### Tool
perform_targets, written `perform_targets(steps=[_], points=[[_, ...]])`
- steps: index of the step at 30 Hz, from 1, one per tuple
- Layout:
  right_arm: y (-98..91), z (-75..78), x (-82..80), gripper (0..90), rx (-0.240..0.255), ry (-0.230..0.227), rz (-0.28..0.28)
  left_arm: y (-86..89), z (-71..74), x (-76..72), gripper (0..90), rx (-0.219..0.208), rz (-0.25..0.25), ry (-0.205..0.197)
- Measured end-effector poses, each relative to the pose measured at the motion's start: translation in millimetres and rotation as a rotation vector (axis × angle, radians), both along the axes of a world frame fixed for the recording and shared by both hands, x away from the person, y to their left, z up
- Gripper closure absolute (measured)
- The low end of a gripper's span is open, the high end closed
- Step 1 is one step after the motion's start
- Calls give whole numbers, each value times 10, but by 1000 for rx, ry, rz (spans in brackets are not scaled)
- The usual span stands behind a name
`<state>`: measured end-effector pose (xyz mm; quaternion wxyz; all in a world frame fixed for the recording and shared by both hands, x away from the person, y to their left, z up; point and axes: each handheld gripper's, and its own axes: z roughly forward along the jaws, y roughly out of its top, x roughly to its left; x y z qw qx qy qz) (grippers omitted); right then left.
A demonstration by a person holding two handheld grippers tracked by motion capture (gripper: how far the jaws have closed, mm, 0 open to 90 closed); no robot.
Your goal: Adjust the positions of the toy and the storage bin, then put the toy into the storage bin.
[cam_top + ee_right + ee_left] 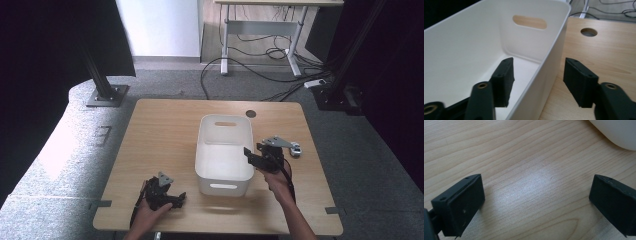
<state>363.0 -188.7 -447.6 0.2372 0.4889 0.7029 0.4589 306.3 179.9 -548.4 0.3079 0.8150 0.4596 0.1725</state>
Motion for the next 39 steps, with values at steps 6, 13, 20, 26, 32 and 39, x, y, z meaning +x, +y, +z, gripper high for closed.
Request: perform_targets(steps=[6,13,20,26,32,39], points=[[-160,57,-138,295,17,-50,12,0,0,0,0,0,0,0],[-359,87,-310,268,49,-98,12,0,-1,-2,0,-1,1,0],[-578,33,-443,251,7,-97,-1,0,-1,-2,0,-1,1,0],[-731,-87,-516,250,-23,-77,-27,0,-1,-2,0,0,1,0],[-822,-189,-533,249,-46,-66,-51,2,0,-2,0,2,0,1],[-963,-279,-502,247,-61,-36,-88,2,0,-2,0,1,0,1]])
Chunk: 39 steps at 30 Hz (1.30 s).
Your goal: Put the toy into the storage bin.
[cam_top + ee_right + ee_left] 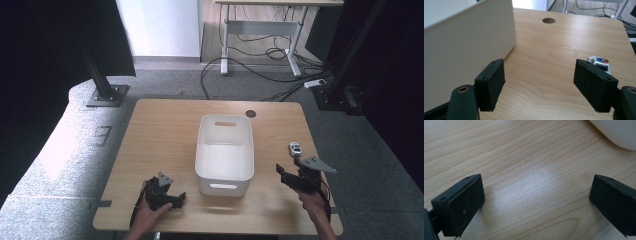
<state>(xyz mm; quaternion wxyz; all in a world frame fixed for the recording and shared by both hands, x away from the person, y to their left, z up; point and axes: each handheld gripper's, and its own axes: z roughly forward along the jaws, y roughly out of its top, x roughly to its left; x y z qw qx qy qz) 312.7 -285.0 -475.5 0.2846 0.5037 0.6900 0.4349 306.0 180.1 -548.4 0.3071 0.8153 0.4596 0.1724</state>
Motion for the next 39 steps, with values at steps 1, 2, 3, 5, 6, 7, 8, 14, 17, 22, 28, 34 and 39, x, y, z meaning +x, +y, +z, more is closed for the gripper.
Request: perform_targets(steps=[1,2,3,5,6,7,8,14,17,22,28,34,39], points=[[-12,-9,1,246,-3,4,-4,0,0,0,0,0,0,0],[-30,-21,3,245,-8,7,-9,0,0,0,0,0,0,0],[-47,-31,4,244,-11,10,-15,0,0,0,0,0,0,0],[-69,-44,7,243,-12,15,-21,0,0,0,0,0,0,0],[-98,-58,12,239,-18,23,-31,0,0,0,0,0,0,0],[-122,-67,17,236,-23,28,-39,0,0,0,0,0,0,0],[-138,-72,21,234,-24,30,-43,0,0,0,0,0,0,0],[-256,-124,66,228,-31,54,-73,0,0,0,0,0,0,0],[-309,-155,95,228,-35,70,-90,0,0,0,0,0,0,0],[-386,-195,131,229,-43,84,-116,0,0,0,0,0,0,0],[-461,-244,180,232,-54,104,-143,0,0,0,0,0,0,0],[-488,-267,246,233,-59,122,-157,1,0,1,0,0,-1,0],[-483,-267,301,233,-66,129,-163,-1,-1,1,0,-2,1,-1]])
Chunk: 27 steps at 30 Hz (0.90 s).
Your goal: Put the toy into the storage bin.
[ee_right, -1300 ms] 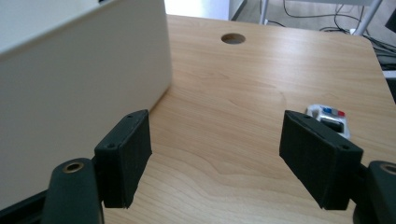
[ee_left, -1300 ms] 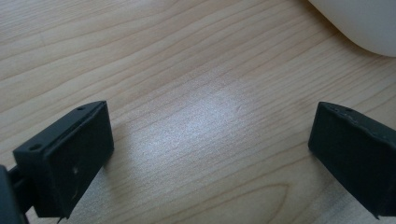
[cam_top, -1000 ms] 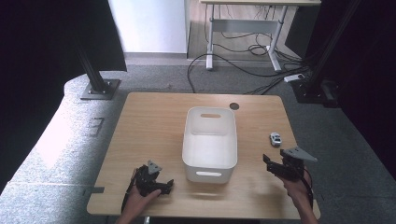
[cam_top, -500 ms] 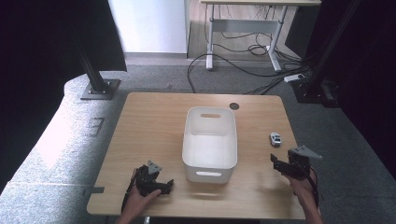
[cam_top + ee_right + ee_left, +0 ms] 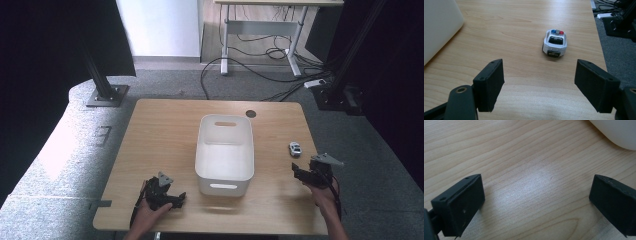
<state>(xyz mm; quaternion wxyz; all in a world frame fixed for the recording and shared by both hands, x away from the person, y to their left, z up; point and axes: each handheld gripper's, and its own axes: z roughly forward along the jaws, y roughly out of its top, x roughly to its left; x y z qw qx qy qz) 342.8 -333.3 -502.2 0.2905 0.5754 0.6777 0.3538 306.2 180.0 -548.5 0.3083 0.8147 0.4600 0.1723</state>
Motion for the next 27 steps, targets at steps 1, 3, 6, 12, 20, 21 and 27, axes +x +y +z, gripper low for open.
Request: perform_targets(steps=[1,3,6,12,20,21,27], points=[[1,1,12,233,0,2,-2,1,0,0,0,1,-1,0],[6,6,35,234,0,3,-6,0,0,1,0,0,-1,0],[5,12,77,237,2,4,-14,1,0,1,0,0,-1,0],[20,21,155,241,3,10,-21,1,0,3,0,0,-3,0],[59,30,259,248,4,17,-27,2,0,7,0,-1,-6,1],[64,27,279,249,3,20,-27,2,0,7,0,-1,-6,1],[75,-20,356,253,2,37,-33,2,-1,8,0,-1,-7,1]])
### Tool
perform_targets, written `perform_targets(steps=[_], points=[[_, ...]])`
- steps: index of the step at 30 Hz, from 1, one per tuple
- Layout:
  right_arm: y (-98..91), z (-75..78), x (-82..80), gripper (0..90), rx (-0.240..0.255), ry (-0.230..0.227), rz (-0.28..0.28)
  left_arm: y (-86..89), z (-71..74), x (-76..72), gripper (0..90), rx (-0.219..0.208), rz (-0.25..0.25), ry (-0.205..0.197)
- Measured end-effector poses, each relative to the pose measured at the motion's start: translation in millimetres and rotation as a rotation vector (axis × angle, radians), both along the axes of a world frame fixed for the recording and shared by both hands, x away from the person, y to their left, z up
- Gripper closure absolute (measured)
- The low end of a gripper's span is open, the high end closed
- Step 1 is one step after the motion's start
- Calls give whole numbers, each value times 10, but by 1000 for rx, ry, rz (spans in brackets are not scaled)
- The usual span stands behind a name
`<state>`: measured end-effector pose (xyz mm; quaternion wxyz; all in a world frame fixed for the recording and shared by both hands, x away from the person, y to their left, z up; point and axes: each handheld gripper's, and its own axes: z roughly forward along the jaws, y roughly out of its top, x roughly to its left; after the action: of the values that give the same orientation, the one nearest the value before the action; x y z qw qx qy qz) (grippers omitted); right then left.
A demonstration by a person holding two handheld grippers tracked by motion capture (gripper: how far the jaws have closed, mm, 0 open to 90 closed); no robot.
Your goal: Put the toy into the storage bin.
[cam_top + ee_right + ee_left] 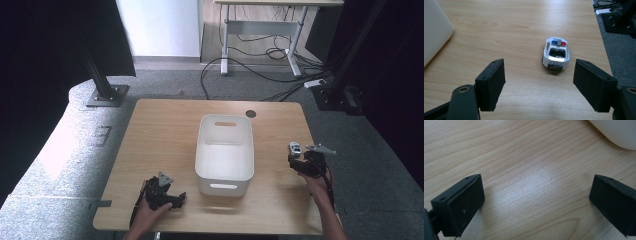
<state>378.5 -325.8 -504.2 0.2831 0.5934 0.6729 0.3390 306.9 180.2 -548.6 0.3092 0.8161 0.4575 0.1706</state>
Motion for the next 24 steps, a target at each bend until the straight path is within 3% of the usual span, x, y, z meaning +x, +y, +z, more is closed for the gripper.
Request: perform_targets(steps=[24], points=[[3,1,199,266,7,20,-20,0,0,0,0,0,0,0]])
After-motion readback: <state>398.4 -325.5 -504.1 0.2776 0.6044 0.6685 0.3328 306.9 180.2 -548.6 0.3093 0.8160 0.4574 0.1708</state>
